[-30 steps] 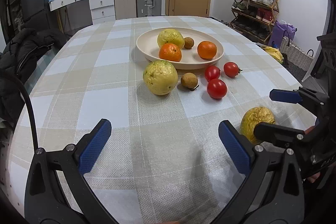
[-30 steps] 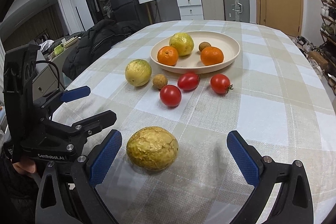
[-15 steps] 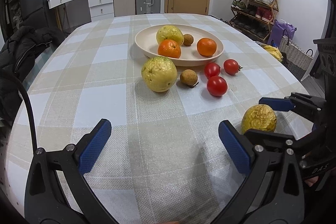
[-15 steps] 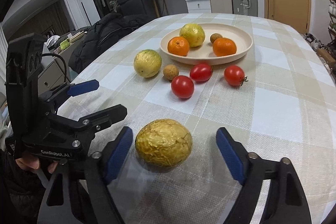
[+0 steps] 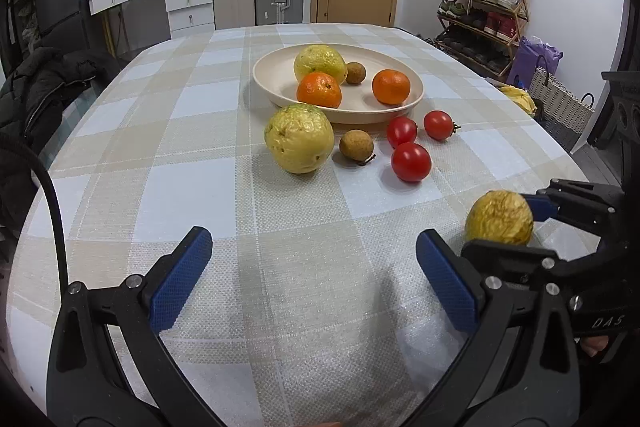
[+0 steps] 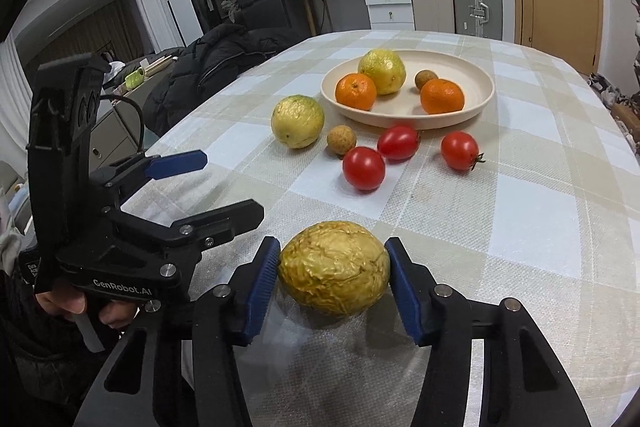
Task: Organize fruits
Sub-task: 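Lift the golden fruit with the right tool while the left tool grasps a red tomato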
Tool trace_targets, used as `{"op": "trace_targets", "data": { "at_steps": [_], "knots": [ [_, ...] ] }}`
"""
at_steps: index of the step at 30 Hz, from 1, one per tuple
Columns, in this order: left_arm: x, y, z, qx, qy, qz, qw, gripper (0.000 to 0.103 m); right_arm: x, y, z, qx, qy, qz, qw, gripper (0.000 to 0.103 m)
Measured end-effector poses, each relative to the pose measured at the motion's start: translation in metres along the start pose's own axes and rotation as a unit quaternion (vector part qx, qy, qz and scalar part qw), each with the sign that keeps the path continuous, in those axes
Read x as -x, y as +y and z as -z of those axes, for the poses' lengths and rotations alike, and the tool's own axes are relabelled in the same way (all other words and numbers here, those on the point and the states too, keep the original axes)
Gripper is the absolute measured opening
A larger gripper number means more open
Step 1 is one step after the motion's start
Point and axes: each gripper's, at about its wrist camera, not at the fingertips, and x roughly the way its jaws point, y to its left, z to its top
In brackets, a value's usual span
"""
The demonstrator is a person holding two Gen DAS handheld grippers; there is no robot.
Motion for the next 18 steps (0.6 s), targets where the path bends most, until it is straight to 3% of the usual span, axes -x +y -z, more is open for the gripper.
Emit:
{"op": "trace_targets", "data": {
  "at_steps": [14, 18],
  "knots": [
    [-0.011, -0.019, -0.013, -0.014, 0.003, 0.012, 0.9998, 0.100, 0.014, -0.033, -0.005, -0.050, -0.023, 0.027, 0.998, 0.055],
    [-0.020, -0.028, -0.017, -0.020, 0.015, 0.033, 0.9991, 0.087, 0.016, -0.037, -0.005, -0.055, -0.024, 0.031, 0.998, 0.055]
  ]
}}
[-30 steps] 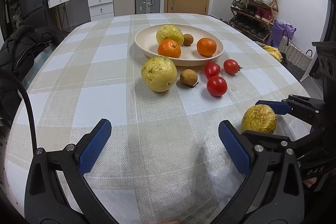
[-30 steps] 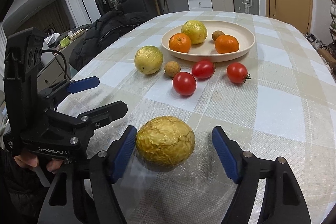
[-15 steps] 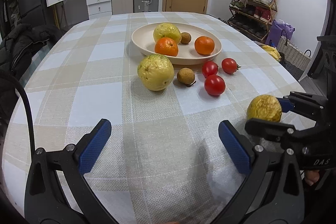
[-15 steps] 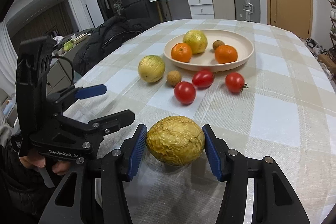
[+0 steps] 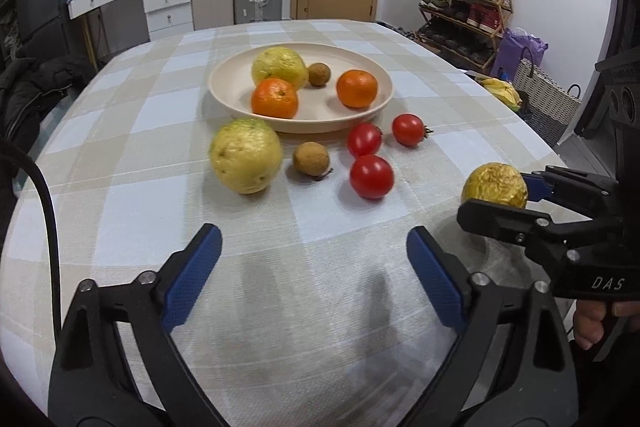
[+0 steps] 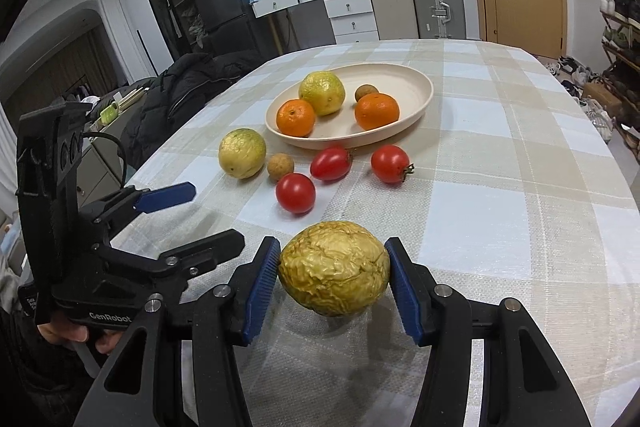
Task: Organize fruits
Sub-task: 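Lift the golden fruit with the right tool while the left tool grasps a red tomato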
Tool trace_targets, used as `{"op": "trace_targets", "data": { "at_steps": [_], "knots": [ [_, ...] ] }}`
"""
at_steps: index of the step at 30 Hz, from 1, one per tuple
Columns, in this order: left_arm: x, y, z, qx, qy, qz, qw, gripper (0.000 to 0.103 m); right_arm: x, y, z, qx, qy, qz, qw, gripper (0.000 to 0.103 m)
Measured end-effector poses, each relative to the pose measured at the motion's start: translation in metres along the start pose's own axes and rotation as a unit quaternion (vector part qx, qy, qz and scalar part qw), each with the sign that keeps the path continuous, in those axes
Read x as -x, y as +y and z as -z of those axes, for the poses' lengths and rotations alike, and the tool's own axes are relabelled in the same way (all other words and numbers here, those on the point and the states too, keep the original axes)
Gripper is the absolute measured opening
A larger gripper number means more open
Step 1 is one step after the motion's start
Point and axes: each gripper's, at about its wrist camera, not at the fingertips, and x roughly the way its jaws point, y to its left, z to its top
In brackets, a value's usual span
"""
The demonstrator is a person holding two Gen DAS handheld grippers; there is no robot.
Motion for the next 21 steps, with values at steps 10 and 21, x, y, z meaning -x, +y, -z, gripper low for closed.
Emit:
{"op": "trace_targets", "data": {
  "at_steps": [10, 21],
  "knots": [
    [-0.025, -0.027, -0.008, -0.026, 0.036, 0.023, 0.9987, 0.063, 0.006, -0.012, -0.002, -0.017, -0.006, 0.007, 1.000, 0.055],
    [-0.042, -0.030, -0.027, -0.014, 0.045, 0.045, 0.9979, 0.058, 0.010, -0.017, -0.002, -0.024, -0.011, 0.009, 1.000, 0.055]
  ]
}}
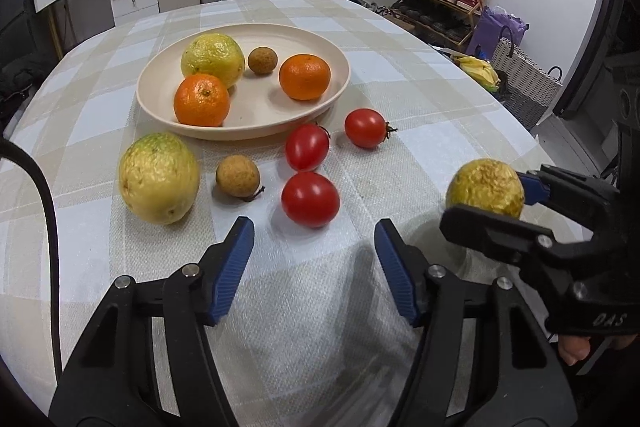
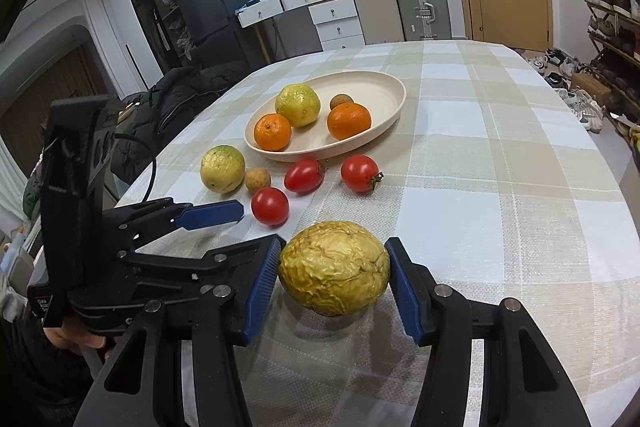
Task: Organize fruits
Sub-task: 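Lift the golden fruit with the right tool while the left tool grasps a red tomato, then carry the golden fruit and the red tomato over the cream plate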
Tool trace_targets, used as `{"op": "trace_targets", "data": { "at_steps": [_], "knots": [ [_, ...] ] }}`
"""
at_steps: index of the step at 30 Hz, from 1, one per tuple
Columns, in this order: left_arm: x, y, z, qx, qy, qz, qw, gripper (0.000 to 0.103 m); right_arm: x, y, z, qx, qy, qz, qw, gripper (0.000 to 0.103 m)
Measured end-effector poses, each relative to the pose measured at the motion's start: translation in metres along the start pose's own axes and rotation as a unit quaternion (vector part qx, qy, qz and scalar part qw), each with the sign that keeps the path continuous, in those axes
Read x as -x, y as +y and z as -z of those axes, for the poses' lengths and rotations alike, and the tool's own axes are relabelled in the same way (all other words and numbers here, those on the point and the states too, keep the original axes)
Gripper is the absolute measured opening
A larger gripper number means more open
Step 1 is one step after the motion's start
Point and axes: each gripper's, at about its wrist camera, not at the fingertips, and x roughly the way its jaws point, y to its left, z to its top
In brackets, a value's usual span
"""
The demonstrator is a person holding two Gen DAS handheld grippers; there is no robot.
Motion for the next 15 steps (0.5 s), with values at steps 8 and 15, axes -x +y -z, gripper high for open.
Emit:
{"op": "trace_targets", "data": {
  "at_steps": [8, 15],
  "knots": [
    [-0.0094, -0.0006, -0.0096, 0.006, -0.001, 0.008, 1.0000, 0.042, -0.0001, -0.0003, -0.0005, 0.001, -0.001, 0.000, 1.000, 0.055],
    [-0.0081, -0.0024, -0.0088, -0.003, -0.006, 0.012, 0.9999, 0.027, -0.0004, -0.0002, -0.0004, 0.000, 0.001, 0.000, 1.000, 0.055]
  ]
}}
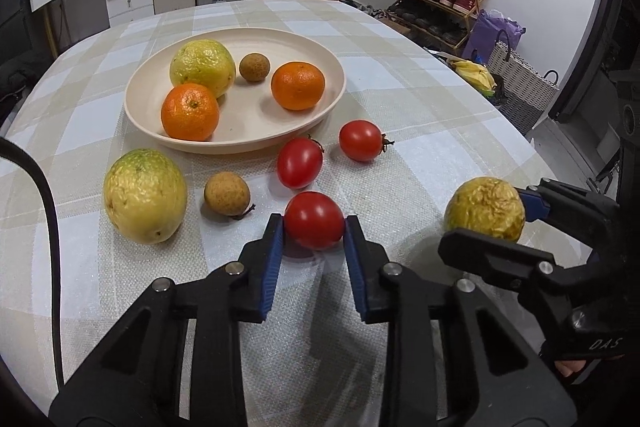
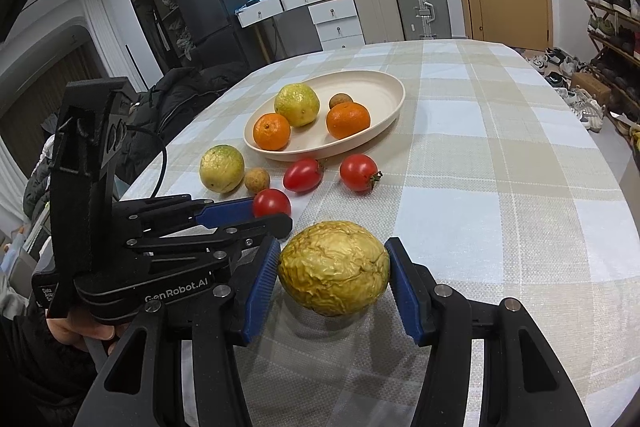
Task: Organize fruits
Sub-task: 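Carry the golden fruit and the red tomato over the cream plate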
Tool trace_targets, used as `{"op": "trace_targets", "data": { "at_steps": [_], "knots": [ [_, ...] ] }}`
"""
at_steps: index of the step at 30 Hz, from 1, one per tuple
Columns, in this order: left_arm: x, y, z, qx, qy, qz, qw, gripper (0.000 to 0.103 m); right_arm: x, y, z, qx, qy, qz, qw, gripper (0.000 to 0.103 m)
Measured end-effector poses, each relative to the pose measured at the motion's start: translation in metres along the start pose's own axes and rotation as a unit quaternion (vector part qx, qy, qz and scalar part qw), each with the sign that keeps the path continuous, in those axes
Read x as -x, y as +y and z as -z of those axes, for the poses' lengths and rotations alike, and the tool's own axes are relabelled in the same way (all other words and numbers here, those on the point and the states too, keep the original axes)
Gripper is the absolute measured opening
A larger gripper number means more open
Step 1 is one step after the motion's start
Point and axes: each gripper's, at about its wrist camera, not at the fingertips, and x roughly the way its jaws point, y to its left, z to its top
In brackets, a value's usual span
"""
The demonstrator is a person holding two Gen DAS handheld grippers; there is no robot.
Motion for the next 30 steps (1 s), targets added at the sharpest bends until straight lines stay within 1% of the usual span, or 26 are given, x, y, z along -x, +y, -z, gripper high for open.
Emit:
{"op": "trace_targets", "data": {
  "at_steps": [5, 10, 17, 27, 30],
  "knots": [
    [0.006, -0.004, 0.004, -0.009, -0.011, 0.001, 0.9999, 0.027, 0.000, 0.000, 0.000, 0.000, -0.001, -0.001, 1.000, 0.055],
    [0.020, 0.000, 0.008, -0.013, -0.029, -0.003, 0.9995, 0.027, 0.001, 0.000, -0.001, -0.001, -0.005, -0.003, 1.000, 0.055],
    [0.037, 0.013, 0.006, 0.002, -0.050, -0.002, 0.9987, 0.027, 0.002, 0.002, -0.003, 0.001, -0.010, -0.003, 1.000, 0.055],
    [0.061, 0.040, -0.005, 0.028, -0.083, -0.013, 0.9961, 0.027, -0.001, 0.012, -0.016, 0.021, -0.015, -0.005, 1.000, 0.055],
    [0.064, 0.048, -0.009, 0.035, -0.087, -0.016, 0.9955, 0.027, -0.002, 0.013, -0.020, 0.023, -0.017, -0.004, 1.000, 0.055]
  ]
}}
